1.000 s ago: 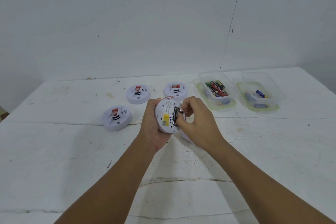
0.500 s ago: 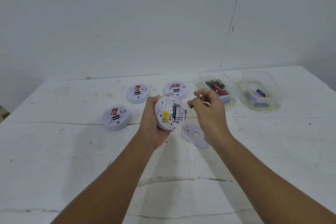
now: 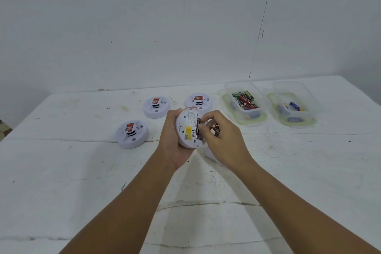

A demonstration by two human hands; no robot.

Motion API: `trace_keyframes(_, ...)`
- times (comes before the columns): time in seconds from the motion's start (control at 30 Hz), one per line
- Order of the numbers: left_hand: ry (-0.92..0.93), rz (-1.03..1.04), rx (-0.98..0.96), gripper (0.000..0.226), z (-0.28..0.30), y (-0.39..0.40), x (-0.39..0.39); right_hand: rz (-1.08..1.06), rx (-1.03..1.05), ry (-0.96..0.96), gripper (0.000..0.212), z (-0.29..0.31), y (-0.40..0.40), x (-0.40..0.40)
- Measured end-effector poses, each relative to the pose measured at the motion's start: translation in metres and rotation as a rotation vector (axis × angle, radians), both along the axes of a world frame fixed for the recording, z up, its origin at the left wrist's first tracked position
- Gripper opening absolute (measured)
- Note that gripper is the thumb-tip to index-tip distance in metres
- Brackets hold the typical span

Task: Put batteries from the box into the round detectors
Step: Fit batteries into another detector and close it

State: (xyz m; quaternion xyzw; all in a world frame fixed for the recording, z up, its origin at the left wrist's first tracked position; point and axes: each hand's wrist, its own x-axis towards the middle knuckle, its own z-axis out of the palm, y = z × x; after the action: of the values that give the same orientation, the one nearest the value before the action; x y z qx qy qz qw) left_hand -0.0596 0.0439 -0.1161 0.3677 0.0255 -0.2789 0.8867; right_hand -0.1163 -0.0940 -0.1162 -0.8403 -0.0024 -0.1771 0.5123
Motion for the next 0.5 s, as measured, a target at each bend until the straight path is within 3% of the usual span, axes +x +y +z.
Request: trace_keyframes(0.5,-0.033,-0.017,0.038,0.033,-0.0006,-0.0041,-0.0029,0.018,-0.039,0.033,0.008,0.0029,0.0015,0.0008)
